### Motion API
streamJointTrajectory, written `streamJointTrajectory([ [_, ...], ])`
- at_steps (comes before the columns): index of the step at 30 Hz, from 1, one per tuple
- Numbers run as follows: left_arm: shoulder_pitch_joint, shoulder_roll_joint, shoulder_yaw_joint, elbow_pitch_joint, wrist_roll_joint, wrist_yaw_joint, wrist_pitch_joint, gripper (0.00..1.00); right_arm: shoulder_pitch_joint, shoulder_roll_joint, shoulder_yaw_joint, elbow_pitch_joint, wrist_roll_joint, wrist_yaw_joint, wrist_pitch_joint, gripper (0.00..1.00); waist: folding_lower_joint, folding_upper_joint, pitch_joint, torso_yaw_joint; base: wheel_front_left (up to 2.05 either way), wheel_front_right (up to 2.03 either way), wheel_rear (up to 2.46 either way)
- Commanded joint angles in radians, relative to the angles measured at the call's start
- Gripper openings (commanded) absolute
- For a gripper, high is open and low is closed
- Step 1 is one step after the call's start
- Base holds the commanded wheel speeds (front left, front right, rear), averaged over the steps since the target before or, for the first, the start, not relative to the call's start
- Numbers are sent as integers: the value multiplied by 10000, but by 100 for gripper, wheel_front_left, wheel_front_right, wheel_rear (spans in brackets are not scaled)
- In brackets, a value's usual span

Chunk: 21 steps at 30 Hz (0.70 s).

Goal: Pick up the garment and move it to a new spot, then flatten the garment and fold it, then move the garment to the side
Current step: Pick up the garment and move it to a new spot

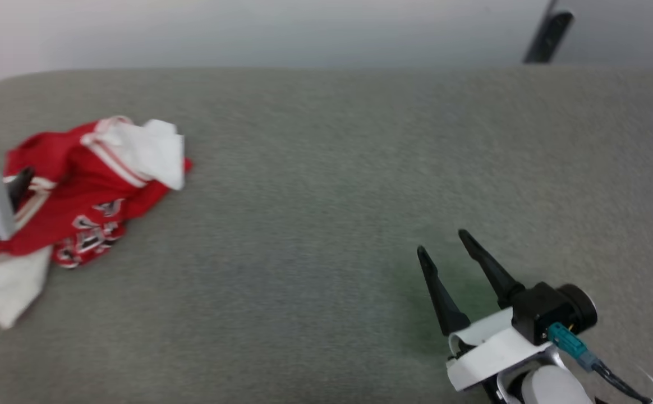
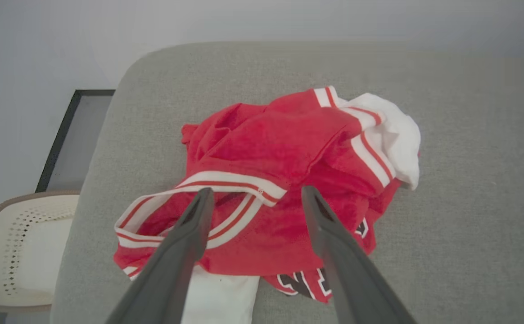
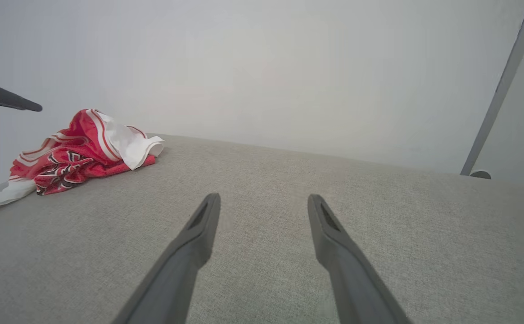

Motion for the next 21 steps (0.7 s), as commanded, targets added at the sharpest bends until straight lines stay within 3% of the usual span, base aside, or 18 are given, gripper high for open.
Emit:
streamJointTrajectory([
  [1, -155, 60, -151, 81, -114, 4, 203, 100, -158, 21, 29, -89, 65, -10, -59, 100, 0, 0, 867, -873, 0, 0, 0],
  [11, -67, 807, -1129, 1200, -926, 4, 621, 100, -390, 27, 654, -1154, -228, -10, 237, 100, 0, 0, 1678, -1563, 0, 0, 0],
  [21, 149, 235, -1478, 1929, -2091, 2, 818, 100, -23, 25, 662, -2392, -569, -10, 721, 100, 0, 0, 2126, -1701, 0, 0, 0],
])
